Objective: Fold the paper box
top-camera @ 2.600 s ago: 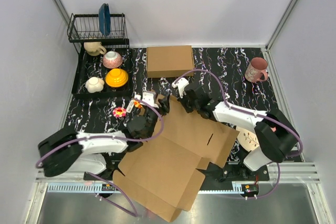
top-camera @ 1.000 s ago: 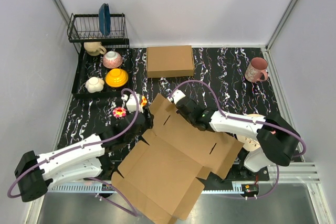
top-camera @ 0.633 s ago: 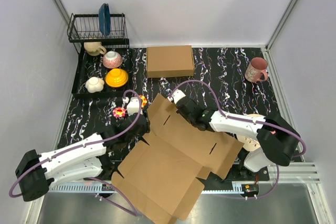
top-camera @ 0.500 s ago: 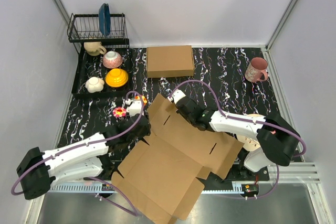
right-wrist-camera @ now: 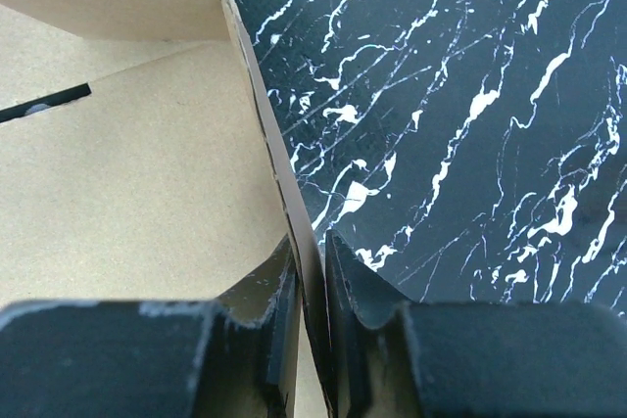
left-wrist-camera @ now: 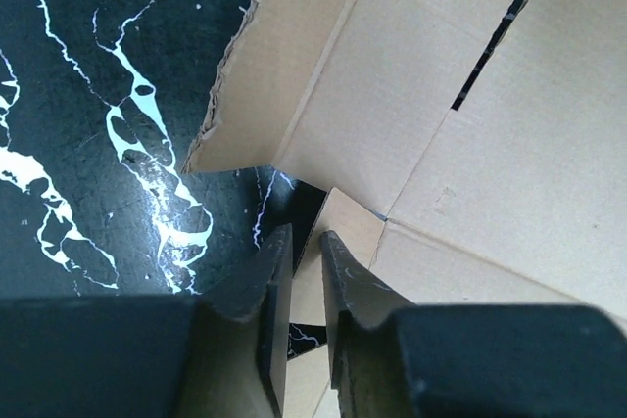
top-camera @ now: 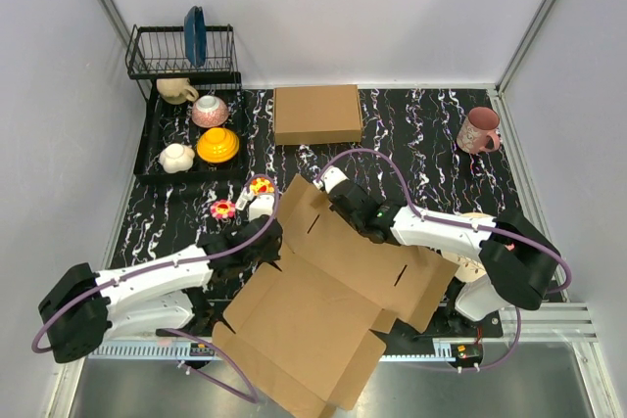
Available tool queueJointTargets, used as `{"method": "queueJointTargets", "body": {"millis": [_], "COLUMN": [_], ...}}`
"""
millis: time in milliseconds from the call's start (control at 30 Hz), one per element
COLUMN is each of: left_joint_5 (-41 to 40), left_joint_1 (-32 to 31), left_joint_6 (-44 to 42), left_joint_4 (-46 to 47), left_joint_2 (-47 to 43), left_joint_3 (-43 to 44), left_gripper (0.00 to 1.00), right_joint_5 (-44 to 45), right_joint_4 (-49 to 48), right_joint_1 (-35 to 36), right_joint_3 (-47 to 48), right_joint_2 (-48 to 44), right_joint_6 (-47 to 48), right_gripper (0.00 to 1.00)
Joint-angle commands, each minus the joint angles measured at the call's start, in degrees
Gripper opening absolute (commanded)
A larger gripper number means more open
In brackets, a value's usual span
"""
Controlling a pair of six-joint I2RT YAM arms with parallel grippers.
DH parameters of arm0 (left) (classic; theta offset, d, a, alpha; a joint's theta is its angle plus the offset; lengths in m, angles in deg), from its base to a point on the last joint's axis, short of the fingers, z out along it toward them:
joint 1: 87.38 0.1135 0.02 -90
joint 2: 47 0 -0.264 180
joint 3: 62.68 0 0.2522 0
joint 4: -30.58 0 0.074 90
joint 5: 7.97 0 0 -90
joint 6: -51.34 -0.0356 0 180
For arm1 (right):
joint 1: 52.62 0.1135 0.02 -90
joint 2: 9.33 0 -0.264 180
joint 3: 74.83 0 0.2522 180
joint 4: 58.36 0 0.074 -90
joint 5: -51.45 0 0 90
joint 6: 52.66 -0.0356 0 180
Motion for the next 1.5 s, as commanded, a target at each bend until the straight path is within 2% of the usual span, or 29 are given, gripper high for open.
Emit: {"method": "queueJointTargets", "body": {"millis": [0,133,267,433,533,600,633,667,733,800,900,1033,1200,1333,1367,1467], "left_joint_5": [4.0,7.7,7.6,7.6,6.2,2.8,-1.3,-3.4,-10.2,-15.3,-16.2,-13.8,-13.4,-12.0,-11.6,-10.2], "left_joint_1": [-2.0,-5.2,-8.0,-11.4,-12.3,-13.1,-13.1,-13.1,-13.1,-12.8,-11.7,-10.5,-10.5,-10.5,-10.6,-10.7], "left_joint_6": [-0.5,-4.2,-5.7,-5.1,-4.3,-3.8,-3.6,-3.6,-3.4,-2.4,2.0,10.0,12.2,8.8,8.1,6.0], "left_joint_4": [6.9,17.1,19.5,23.7,24.2,22.7,22.3,21.6,17.6,10.4,1.2,-5.0,-4.1,-1.0,0.1,4.1], "left_joint_2": [-2.5,-5.3,-0.6,6.7,7.5,3.7,-2.4,-5.9,-14.0,-16.5,-14.6,-6.0,-6.4,-8.7,-9.3,-10.9], "left_joint_3": [-1.0,-3.0,-2.9,-3.0,-2.8,-3.4,-3.8,-4.1,-4.2,-2.6,-1.2,-1.7,-3.9,-4.5,-4.9,-6.0], "left_gripper": [0.14,0.09,0.05,0.05,0.06,0.14,0.18,0.34,0.48,0.6,0.68,0.68,0.66,0.52,0.44,0.36], "right_joint_5": [1.4,1.7,2.1,1.9,1.9,1.9,1.9,1.9,2.1,2.2,2.2,1.8,1.6,1.4,1.4,1.2], "right_joint_4": [-1.1,-1.1,-0.9,-0.6,-0.5,-0.3,-0.2,-0.2,-0.3,-0.2,-0.1,-0.2,-0.1,-0.1,-0.3,-0.2], "right_joint_1": [0.2,0.2,0.1,0.2,0.2,0.1,0.2,0.2,0.2,0.2,0.2,0.2,0.2,0.2,0.2,0.2], "right_joint_3": [2.3,2.5,2.4,2.2,2.2,2.4,2.3,2.4,2.3,2.4,2.3,2.5,2.5,2.6,2.6,2.6], "right_joint_2": [-0.7,-0.3,0.1,0.0,-0.1,-0.2,-0.3,-0.4,-0.5,-0.3,-0.1,0.1,0.1,0.7,0.9,1.1], "right_joint_6": [-0.8,-0.9,-1.1,-1.3,-1.3,-1.1,-1.2,-1.2,-1.2,-1.2,-1.3,-1.3,-1.3,-1.3,-1.3,-1.5], "right_gripper": [0.2,0.2,0.2,0.2,0.2,0.2,0.2,0.2,0.2,0.2,0.2,0.2,0.2,0.2,0.2,0.2]}}
